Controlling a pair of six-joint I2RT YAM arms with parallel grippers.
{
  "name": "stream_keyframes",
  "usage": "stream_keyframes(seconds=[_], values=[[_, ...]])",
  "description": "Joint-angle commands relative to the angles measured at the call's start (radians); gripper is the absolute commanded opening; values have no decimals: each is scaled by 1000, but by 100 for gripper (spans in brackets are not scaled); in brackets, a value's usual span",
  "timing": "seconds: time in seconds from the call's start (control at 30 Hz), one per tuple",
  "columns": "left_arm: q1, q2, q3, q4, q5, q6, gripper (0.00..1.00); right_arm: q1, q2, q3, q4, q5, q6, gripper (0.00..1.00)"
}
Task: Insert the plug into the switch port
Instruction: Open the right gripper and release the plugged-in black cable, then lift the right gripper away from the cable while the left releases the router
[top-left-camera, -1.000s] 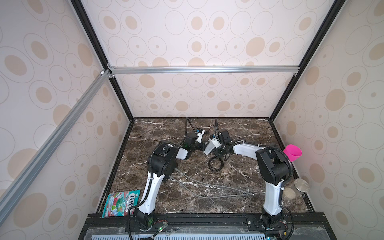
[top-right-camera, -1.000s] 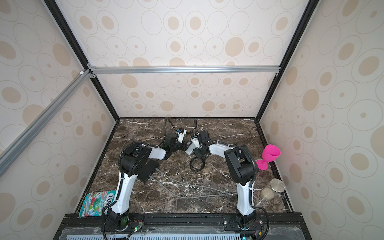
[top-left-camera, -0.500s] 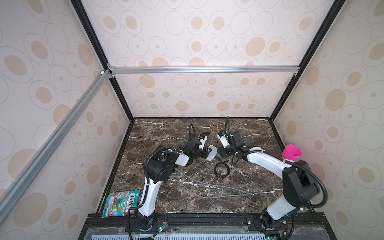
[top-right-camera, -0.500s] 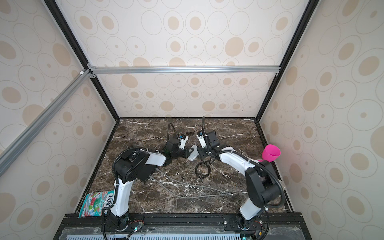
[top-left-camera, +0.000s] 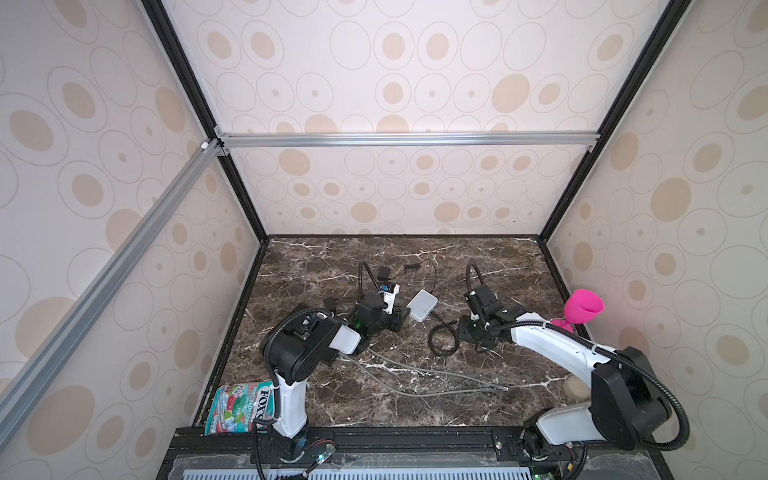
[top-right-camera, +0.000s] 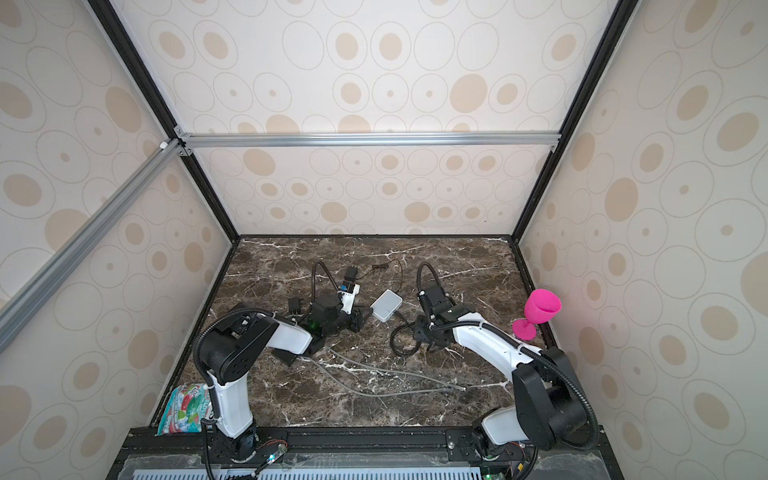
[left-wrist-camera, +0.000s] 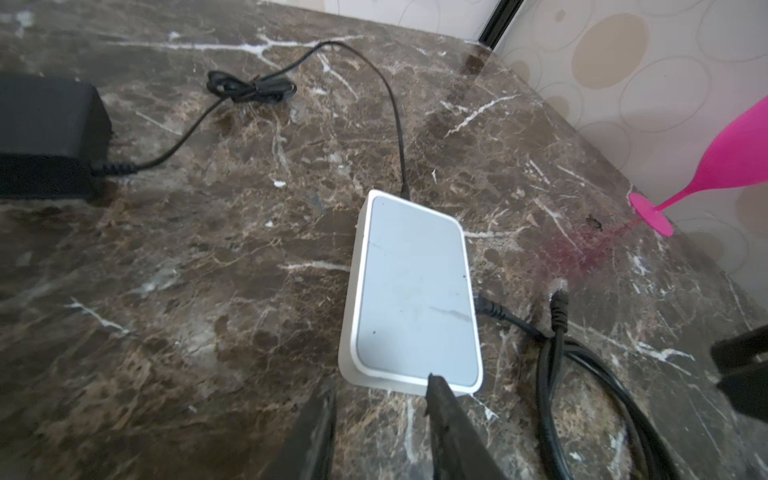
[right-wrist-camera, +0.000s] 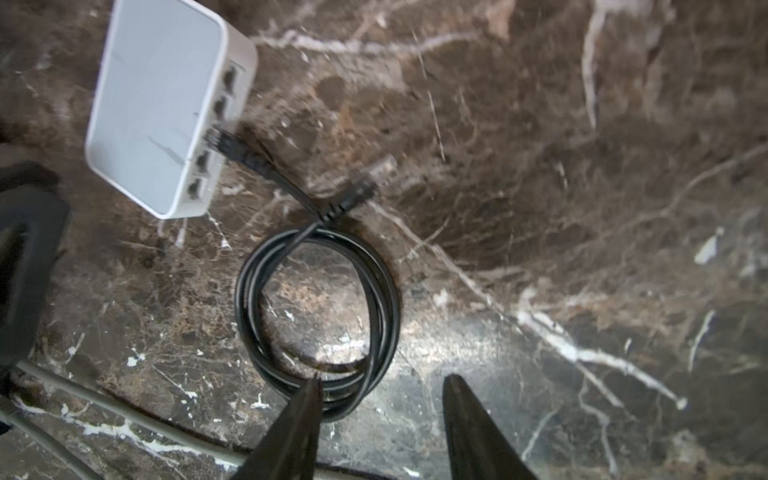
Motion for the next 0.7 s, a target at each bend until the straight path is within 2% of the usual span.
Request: stream_keyframes(seconds=[0.0, 0.2, 0.37, 0.5, 0.6, 0.67], values=[[-4, -16, 0, 81, 24, 12, 36, 10, 22, -3, -7, -6, 103, 48], [0, -23, -15, 110, 30, -2, 36, 30, 116, 13, 2, -9, 142, 50], [16, -30, -39, 154, 40, -27, 37, 43, 197, 51, -19, 35, 159, 49], [37, -33, -64, 196, 52, -58, 37, 47, 246, 83, -42, 70, 165, 37], [53, -29, -82, 237, 72, -86, 36, 47, 275, 111, -54, 78, 156, 23], [64, -28, -90, 256, 84, -102, 36, 46, 293, 136, -67, 77, 136, 18]])
